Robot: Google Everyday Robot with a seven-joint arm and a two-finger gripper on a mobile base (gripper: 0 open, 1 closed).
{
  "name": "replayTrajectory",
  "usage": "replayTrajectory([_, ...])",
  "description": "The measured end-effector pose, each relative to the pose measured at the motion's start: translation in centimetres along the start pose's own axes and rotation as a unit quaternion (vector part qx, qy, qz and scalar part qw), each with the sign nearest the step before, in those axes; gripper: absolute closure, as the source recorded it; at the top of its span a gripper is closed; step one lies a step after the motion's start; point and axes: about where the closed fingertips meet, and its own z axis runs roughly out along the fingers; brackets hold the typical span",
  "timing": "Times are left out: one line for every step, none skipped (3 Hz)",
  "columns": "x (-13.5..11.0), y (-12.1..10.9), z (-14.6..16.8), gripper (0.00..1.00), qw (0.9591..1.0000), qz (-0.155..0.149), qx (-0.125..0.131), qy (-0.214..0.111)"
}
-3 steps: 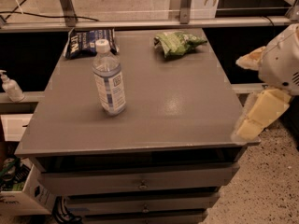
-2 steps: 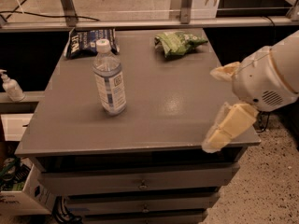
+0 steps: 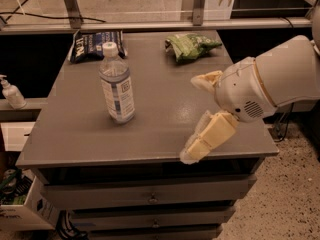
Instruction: Move blue plastic bottle near blue chip bag
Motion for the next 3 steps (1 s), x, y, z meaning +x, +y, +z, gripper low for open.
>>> replayTrajectory([0.1, 0.0, -0.1, 0.00, 1.0000, -0.001, 0.001, 0.003])
replayTrajectory([-0.4, -0.1, 0.7, 0.00, 0.9995, 0.004, 0.014, -0.027])
replayTrajectory([-2.1, -1.0, 3.6, 0.00, 0.9973, -0.008, 0.022, -0.070])
